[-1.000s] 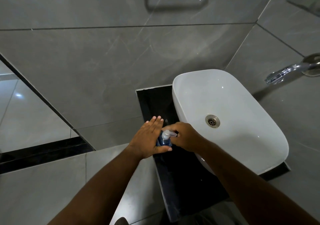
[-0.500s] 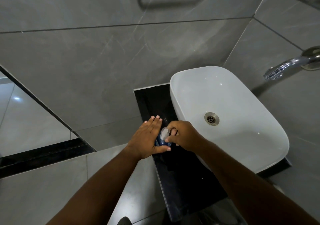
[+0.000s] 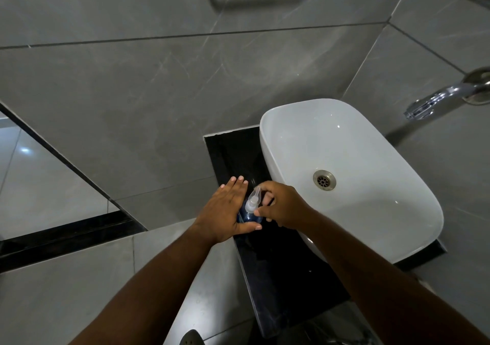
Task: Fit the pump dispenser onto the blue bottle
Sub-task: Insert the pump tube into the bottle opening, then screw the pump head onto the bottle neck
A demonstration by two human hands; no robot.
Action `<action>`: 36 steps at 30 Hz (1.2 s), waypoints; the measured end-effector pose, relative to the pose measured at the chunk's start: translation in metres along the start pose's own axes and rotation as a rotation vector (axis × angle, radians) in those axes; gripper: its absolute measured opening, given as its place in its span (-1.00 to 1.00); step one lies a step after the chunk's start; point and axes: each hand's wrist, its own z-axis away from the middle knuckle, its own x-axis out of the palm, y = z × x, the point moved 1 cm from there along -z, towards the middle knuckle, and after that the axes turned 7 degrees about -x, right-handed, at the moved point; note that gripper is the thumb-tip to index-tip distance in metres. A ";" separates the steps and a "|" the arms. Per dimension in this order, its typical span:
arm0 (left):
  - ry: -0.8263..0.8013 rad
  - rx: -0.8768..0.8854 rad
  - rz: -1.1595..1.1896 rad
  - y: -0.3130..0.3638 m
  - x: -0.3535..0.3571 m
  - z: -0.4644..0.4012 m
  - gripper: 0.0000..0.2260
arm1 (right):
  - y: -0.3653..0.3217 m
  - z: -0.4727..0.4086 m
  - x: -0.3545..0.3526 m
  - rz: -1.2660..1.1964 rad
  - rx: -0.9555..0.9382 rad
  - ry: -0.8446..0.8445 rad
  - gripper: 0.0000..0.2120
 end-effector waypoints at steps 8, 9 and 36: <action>0.012 -0.009 -0.001 -0.002 0.003 0.000 -0.03 | 0.003 0.007 0.013 -0.096 0.122 0.093 -0.69; 0.011 -0.007 0.001 -0.002 0.003 0.000 -0.03 | 0.003 0.007 0.013 -0.116 0.123 0.081 -0.69; -0.007 0.007 0.036 -0.003 0.001 -0.001 -0.03 | 0.002 0.009 0.015 -0.027 -0.021 0.046 -0.82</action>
